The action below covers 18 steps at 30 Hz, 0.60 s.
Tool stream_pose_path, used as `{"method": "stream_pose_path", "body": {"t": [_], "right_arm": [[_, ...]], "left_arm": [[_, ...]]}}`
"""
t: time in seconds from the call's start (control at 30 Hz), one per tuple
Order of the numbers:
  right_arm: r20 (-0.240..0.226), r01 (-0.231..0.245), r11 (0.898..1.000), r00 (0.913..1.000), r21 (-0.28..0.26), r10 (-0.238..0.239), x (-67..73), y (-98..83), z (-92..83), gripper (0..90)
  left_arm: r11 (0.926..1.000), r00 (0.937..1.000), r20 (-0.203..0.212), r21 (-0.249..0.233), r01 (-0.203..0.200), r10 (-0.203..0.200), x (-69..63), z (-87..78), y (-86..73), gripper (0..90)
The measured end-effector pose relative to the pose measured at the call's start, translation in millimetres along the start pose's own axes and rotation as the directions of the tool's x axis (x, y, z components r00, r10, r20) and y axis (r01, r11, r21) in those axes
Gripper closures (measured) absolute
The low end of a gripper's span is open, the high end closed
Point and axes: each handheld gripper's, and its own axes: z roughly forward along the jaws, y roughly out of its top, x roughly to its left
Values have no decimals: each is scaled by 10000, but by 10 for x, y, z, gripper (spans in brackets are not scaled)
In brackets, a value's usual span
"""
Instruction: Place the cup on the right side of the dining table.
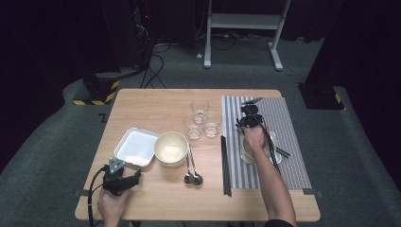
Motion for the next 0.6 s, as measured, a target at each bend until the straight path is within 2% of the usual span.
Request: {"method": "stream_pose_path", "body": {"t": [0.6], "right_arm": [[-307,124,9999,9995,113,-121,137,-28,-2,900]], "left_arm": [[10000,10000,52,-18,35,-35,2,-1,-1,241]]}}
